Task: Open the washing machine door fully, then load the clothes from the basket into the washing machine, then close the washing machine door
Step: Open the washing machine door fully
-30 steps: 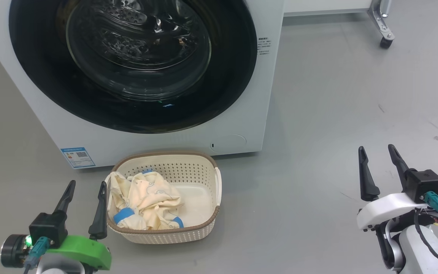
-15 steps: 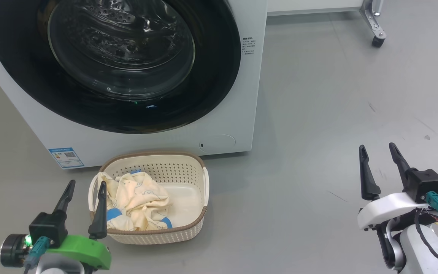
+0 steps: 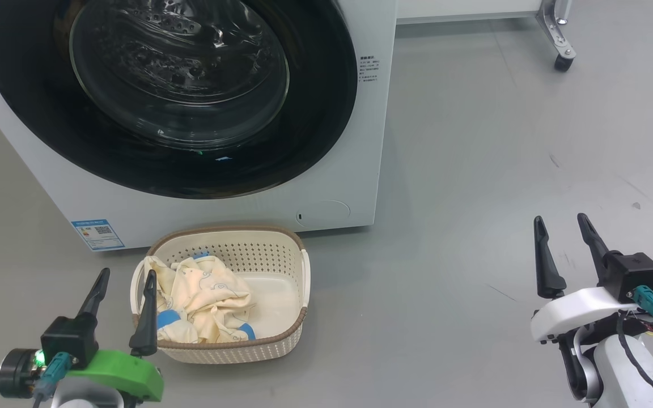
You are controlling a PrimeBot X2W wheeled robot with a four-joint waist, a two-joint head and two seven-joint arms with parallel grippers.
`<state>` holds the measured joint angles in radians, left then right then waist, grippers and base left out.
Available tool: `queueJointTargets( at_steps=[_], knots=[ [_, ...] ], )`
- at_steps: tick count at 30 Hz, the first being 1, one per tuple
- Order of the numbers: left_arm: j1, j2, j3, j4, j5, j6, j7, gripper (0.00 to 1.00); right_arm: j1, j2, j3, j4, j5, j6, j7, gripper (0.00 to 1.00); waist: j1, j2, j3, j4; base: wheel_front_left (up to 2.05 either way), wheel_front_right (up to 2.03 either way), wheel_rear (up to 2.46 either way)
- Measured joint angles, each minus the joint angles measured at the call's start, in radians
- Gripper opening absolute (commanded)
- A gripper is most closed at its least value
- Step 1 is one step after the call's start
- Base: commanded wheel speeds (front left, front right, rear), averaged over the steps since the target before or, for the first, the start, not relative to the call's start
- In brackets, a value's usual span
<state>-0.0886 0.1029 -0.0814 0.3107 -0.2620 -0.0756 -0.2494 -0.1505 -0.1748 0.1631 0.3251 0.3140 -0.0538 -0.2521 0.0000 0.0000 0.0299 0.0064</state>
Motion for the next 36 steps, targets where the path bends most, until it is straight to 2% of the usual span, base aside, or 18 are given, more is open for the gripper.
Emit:
queueJointTargets(
  at_steps=[1, 25, 27, 32, 36],
  knots=[
    [0.0, 0.0, 0.002, 0.0, 0.0, 0.0, 0.0, 1.0, 0.0, 0.002, -0.001, 0.0, 0.0, 0.002, 0.0, 0.0, 0.0, 0.0, 0.0, 0.0, 0.0, 0.0, 0.0],
    [0.0, -0.018, 0.016, 0.005, 0.012, -0.009, 0.0, 1.0, 0.0, 0.012, -0.025, 0.007, 0.002, 0.038, 0.0, 0.0, 0.0, 0.0, -0.007, 0.008, 0.0, 0.0, 0.0],
    [0.0, -0.018, 0.016, 0.005, 0.013, -0.009, 0.0, 1.0, 0.0, 0.028, -0.04, 0.01, 0.031, 0.047, 0.0, 0.0, 0.0, 0.0, -0.006, 0.009, 0.0, 0.0, 0.0],
    [0.0, -0.02, 0.015, 0.003, 0.032, -0.009, 0.0, 1.0, 0.0, 0.122, -0.114, 0.019, 0.227, 0.097, 0.0, 0.0, 0.0, 0.0, 0.005, 0.013, 0.0, 0.0, 0.0],
    [-0.004, -0.021, 0.019, -0.002, 0.036, -0.009, 0.0, 1.0, -0.006, 0.141, -0.168, 0.027, 0.397, 0.14, 0.022, 0.0, 0.0, 0.0, 0.021, 0.016, 0.0, 0.0, 0.0]
  ],
)
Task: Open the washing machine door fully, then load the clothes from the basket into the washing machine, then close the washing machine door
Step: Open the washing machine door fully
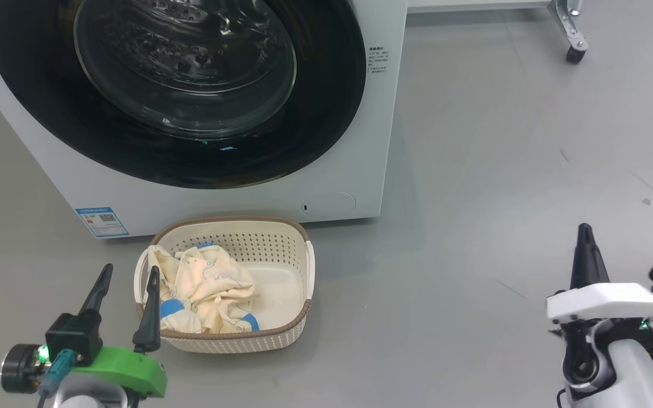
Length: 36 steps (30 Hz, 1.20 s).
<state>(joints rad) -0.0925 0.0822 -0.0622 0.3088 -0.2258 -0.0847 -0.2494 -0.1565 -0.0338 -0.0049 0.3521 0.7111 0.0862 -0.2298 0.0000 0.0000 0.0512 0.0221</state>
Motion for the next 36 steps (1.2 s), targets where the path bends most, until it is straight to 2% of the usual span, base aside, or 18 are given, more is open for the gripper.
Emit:
queueJointTargets(
  at_steps=[3, 5, 6, 9, 14, 18, 36],
  knots=[
    [-0.02, -0.001, 0.0, -0.012, 0.0, 0.0, -0.001, 1.0, -0.036, 0.002, -0.048, 0.012, 0.192, 0.017, 0.06, 0.0, 0.0, 0.0, 0.023, 0.004, 0.0, 0.0, 0.0],
    [-0.03, -0.003, -0.001, -0.022, 0.001, -0.001, -0.003, 1.0, -0.069, 0.001, -0.064, 0.014, 0.286, 0.018, 0.098, 0.0, 0.0, 0.0, 0.036, 0.007, 0.0, 0.0, 0.0],
    [-0.03, -0.003, -0.001, -0.022, 0.001, -0.001, -0.003, 1.0, -0.069, 0.001, -0.064, 0.014, 0.286, 0.018, 0.098, 0.0, 0.0, 0.0, 0.036, 0.007, 0.0, 0.0, 0.0],
    [-0.041, -0.003, -0.001, -0.033, 0.007, -0.001, -0.003, 1.0, -0.124, -0.001, -0.087, 0.021, 0.453, 0.02, 0.175, 0.0, 0.0, 0.0, 0.059, 0.013, 0.0, 0.0, 0.0],
    [-0.078, -0.007, -0.005, -0.057, 0.007, -0.001, -0.003, 1.0, -0.223, -0.008, -0.067, 0.027, 0.704, 0.02, 0.293, 0.0, 0.0, 0.0, 0.104, 0.024, 0.0, 0.0, 0.0],
    [-0.107, -0.014, -0.012, -0.067, 0.007, -0.008, -0.003, 1.0, -0.309, -0.01, -0.052, 0.027, 0.828, 0.006, 0.359, 0.0, 0.0, 0.0, 0.144, 0.036, 0.0, 0.0, 0.0],
    [-0.22, -0.037, -0.046, -0.124, 0.007, -0.013, -0.003, 1.0, -0.7, -0.033, -0.078, 0.019, 0.894, -0.15, 0.507, 0.0, 0.0001, 0.0, 0.334, 0.116, 0.0, 0.0, 0.0]
  ],
)
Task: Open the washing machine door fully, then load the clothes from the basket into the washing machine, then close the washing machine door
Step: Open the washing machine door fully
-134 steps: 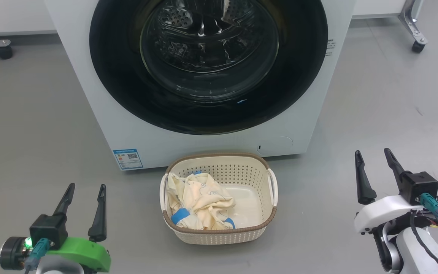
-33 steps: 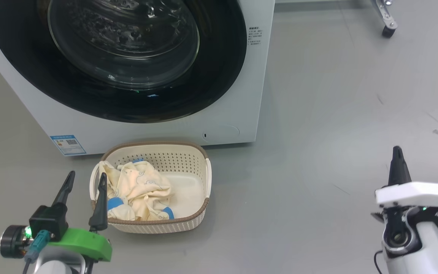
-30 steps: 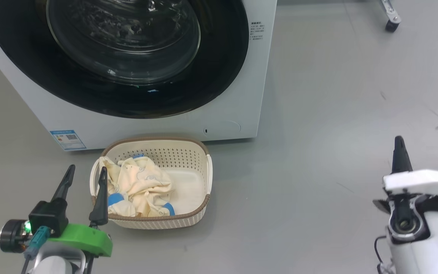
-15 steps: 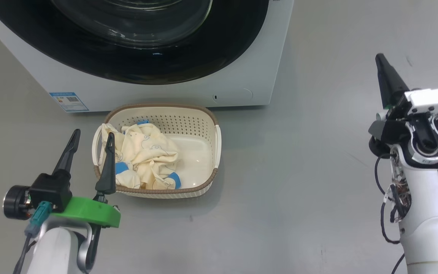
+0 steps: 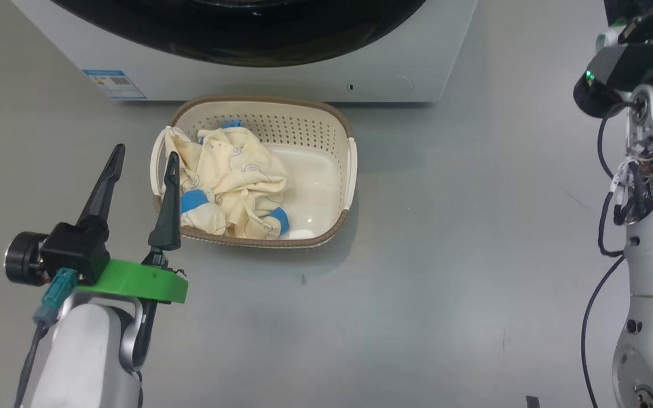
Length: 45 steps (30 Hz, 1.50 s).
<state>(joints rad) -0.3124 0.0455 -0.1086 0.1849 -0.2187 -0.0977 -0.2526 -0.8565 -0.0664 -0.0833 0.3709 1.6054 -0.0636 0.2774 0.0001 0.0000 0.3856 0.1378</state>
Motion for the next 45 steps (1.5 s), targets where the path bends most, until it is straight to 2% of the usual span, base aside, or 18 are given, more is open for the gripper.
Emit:
queueJointTargets(
  at_steps=[10, 16, 26, 45],
  knots=[
    [-0.061, -0.012, -0.024, -0.012, -0.003, -0.006, -0.004, 1.0, -0.191, -0.091, 0.041, 0.029, -0.032, -0.045, 0.067, 0.0, 0.0001, 0.0, 0.091, 0.053, 0.0, 0.0, 0.0],
    [-0.083, -0.018, -0.034, -0.015, -0.01, -0.009, -0.004, 1.0, -0.265, -0.131, 0.095, 0.083, -0.082, -0.054, 0.108, 0.0, 0.0001, 0.0, 0.135, 0.092, 0.0, 0.0, 0.0],
    [-0.09, -0.022, -0.058, -0.01, -0.022, -0.01, -0.004, 1.0, -0.357, -0.132, 0.144, 0.168, -0.112, -0.055, 0.14, 0.0, 0.0001, 0.0, 0.173, 0.149, 0.0, 0.0, 0.0],
    [-0.124, -0.023, -0.092, -0.012, -0.072, -0.01, -0.004, 1.0, -0.511, -0.154, 0.192, 0.29, -0.166, -0.063, 0.163, 0.0, 0.0, 0.0, 0.231, 0.199, 0.0, 0.0, 0.0]
  ],
)
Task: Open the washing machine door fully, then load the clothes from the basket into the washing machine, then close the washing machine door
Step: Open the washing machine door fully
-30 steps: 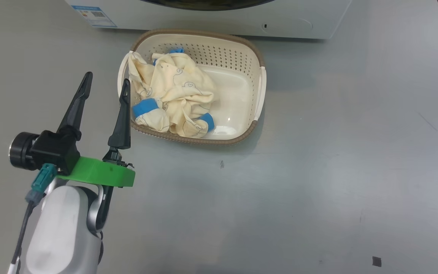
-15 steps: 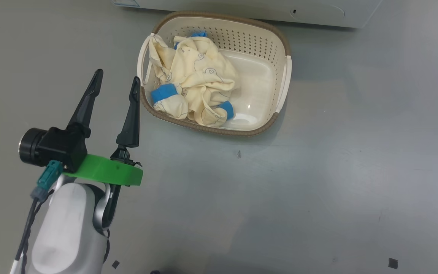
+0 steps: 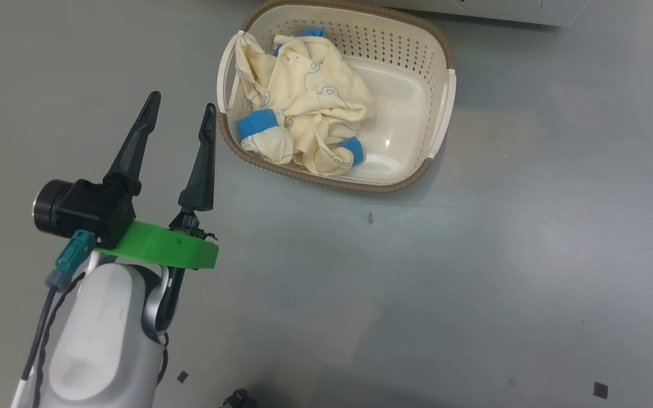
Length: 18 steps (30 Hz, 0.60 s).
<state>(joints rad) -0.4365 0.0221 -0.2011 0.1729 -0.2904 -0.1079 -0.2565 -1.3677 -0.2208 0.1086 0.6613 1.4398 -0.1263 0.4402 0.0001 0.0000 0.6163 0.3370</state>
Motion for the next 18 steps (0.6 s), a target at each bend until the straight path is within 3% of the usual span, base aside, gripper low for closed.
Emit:
queueJointTargets(
  at_steps=[18],
  knots=[
    [-0.011, -0.002, 0.003, 0.003, -0.007, 0.007, 0.0, 1.0, -0.022, -0.01, 0.05, 0.062, -0.01, 0.007, 0.084, 0.0, 0.0, 0.0, 0.003, -0.011, 0.0, 0.0, 0.0]
  ],
)
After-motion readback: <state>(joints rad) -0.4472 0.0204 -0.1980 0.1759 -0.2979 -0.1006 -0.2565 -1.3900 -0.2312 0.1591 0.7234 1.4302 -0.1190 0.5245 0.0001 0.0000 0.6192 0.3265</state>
